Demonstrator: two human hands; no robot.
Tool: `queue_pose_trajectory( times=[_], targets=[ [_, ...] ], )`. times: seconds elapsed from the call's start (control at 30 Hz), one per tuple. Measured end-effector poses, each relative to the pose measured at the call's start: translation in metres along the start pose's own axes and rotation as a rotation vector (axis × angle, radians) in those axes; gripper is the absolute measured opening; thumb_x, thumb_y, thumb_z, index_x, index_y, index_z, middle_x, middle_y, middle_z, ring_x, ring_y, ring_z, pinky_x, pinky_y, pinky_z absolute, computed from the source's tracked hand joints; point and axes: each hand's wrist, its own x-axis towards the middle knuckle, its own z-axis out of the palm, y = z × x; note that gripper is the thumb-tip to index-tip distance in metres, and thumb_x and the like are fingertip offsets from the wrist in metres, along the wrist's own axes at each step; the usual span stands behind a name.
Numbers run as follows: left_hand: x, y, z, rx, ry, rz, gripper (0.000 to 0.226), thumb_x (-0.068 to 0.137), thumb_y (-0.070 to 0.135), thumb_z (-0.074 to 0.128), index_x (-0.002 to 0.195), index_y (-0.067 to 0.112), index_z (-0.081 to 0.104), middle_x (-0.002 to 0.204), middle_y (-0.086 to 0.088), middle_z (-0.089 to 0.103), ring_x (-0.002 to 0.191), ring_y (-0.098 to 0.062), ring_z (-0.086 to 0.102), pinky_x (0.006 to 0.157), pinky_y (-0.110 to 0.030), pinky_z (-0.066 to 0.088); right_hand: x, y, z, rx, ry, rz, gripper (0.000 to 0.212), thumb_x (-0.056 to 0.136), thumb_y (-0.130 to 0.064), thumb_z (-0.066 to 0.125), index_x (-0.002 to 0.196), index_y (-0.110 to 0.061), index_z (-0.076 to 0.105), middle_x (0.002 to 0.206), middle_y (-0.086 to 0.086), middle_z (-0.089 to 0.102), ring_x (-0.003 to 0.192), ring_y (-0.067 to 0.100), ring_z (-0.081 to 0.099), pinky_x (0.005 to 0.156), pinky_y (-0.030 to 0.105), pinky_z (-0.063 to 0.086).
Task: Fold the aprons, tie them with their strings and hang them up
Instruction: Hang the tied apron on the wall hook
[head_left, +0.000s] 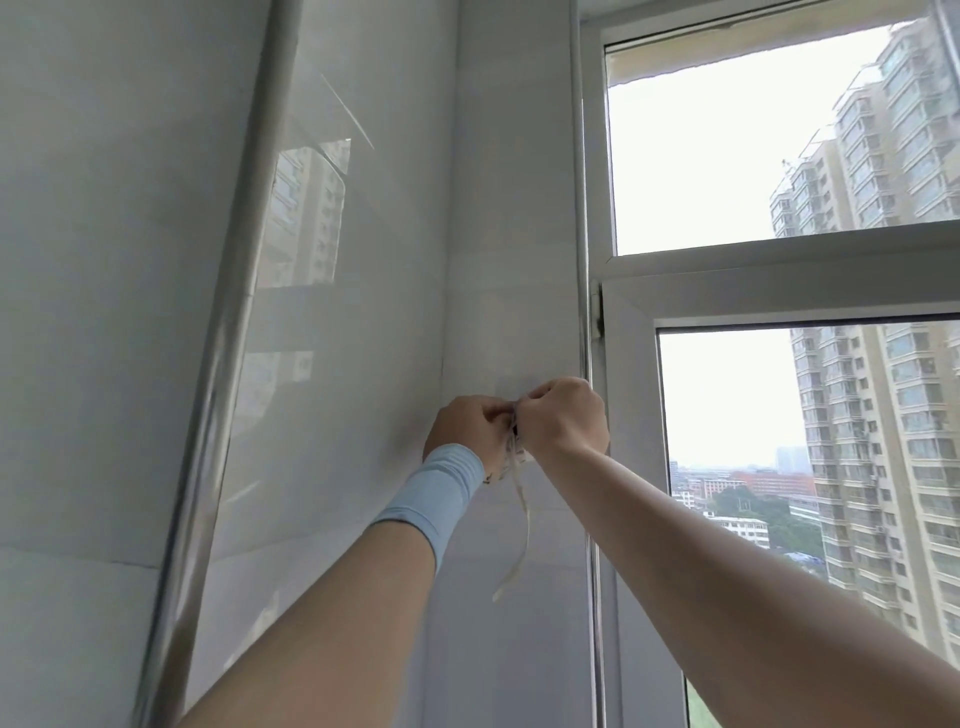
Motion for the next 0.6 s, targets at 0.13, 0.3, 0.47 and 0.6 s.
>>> queue_pose_trajectory(
  times=[0.13,0.3,0.47,0.6],
  targets=[
    [-0.016,-0.012,0.0,0.018,-0.007,-0.029,0.014,0.09,0.022,0.049,0.095,0.029,0.061,0.088,0.005,0.069,0.078,-0.018,0.063,0.068,-0.025,0.048,-0.003,0.006,0.0,-0.059,-0.058,0.024,0.008,0.071,-0.013,0.063,0.067,-0.014,0.07,0.064,0.0,0.062,0.056,0.021,0.056,0.043,0.018,0.031],
    [-0.045,-0.027,0.005,-0.093,-0.145,-0.027,0.019,0.09,0.031,0.051,0.108,0.026,0.05,0.091,0.008,0.066,0.08,-0.012,0.063,0.07,-0.027,0.05,-0.019,0.013,-0.006,-0.085,-0.116,0.0,0.016,0.07,-0.005,0.055,0.059,-0.011,0.065,0.052,0.001,0.053,0.046,0.018,0.049,0.038,0.017,0.025],
    [-0.043,-0.036,-0.001,0.035,-0.212,0.009,0.016,0.093,0.04,0.052,0.099,0.031,0.063,0.089,0.01,0.069,0.082,-0.01,0.064,0.068,-0.022,0.044,-0.033,0.018,-0.007,-0.056,-0.136,-0.124,0.031,0.086,-0.025,0.056,0.057,-0.019,0.063,0.07,0.004,0.065,0.072,0.022,0.059,0.057,0.025,0.04],
    [-0.043,-0.037,-0.004,0.178,-0.222,0.019,0.019,0.095,0.033,0.049,0.087,0.024,0.064,0.087,0.001,0.066,0.083,-0.022,0.062,0.072,-0.027,0.045,-0.049,0.036,-0.014,-0.353,-0.178,-0.34,0.03,0.09,-0.022,0.045,0.109,-0.02,0.069,0.116,0.005,0.055,0.115,0.027,0.044,0.098,0.036,0.039]
  ],
)
